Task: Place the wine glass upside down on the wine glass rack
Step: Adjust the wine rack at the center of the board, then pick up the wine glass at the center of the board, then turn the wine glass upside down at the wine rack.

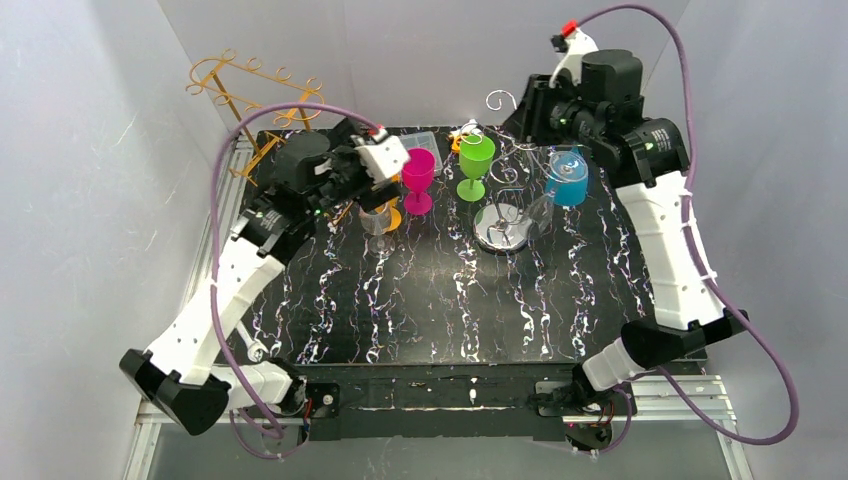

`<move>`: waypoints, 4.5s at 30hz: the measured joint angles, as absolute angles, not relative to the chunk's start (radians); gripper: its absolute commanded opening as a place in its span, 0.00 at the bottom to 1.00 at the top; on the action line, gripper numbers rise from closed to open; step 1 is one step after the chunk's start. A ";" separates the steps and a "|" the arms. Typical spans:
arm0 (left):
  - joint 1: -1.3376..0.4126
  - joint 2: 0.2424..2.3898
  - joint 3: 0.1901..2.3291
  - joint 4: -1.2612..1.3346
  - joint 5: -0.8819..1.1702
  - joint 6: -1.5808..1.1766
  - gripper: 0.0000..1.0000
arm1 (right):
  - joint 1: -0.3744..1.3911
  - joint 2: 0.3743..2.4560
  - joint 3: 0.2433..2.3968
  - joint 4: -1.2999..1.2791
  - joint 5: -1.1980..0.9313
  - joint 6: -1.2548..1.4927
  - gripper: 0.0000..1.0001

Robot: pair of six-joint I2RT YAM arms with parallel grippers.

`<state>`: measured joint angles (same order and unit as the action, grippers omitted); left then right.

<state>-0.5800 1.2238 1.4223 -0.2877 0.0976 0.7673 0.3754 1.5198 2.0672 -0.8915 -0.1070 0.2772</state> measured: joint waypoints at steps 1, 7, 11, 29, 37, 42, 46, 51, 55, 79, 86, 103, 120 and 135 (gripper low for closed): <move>-0.558 1.211 1.422 -0.329 0.084 0.716 0.93 | 0.420 1.523 2.097 -0.898 -0.082 0.276 0.49; -0.375 1.151 1.420 -0.528 0.080 0.430 0.96 | 0.717 1.598 2.286 -0.928 0.076 0.252 0.54; -0.222 1.093 1.412 -0.610 0.108 0.307 0.98 | 0.865 1.667 2.335 -0.956 0.204 0.230 0.59; 0.047 1.005 1.398 -0.758 0.161 0.128 0.98 | 1.095 2.030 2.281 -0.915 0.257 0.114 0.67; 0.051 0.996 1.394 -0.764 0.120 0.117 0.98 | 1.093 2.083 2.249 -0.827 0.267 0.069 0.63; 0.051 0.986 1.368 -0.762 0.115 0.113 0.98 | 1.093 2.163 2.293 -0.792 0.283 0.039 0.62; 0.051 0.986 1.363 -0.761 0.112 0.111 0.98 | 1.092 2.224 2.315 -0.779 0.294 0.022 0.60; 0.051 0.985 1.363 -0.749 0.112 0.111 0.98 | 1.089 2.239 2.317 -0.775 0.302 0.018 0.57; 0.051 0.985 1.363 -0.737 0.112 0.111 0.98 | 1.087 2.239 2.317 -0.767 0.305 0.018 0.56; 0.051 0.983 1.347 -0.710 0.113 0.108 0.98 | 1.014 2.199 2.293 -0.742 0.254 0.031 0.48; 0.051 0.983 1.347 -0.704 0.113 0.105 0.98 | 1.017 2.203 2.293 -0.762 0.203 0.048 0.39; 0.051 0.983 1.347 -0.703 0.124 0.092 0.98 | 1.018 2.232 2.287 -0.811 0.155 0.066 0.02; 0.051 0.988 1.332 -0.698 0.186 0.086 0.98 | 1.020 2.038 2.178 -0.861 0.120 0.068 0.01; 0.051 0.995 1.332 -0.712 0.254 0.051 0.98 | 1.014 1.865 2.048 -0.878 -0.019 0.103 0.01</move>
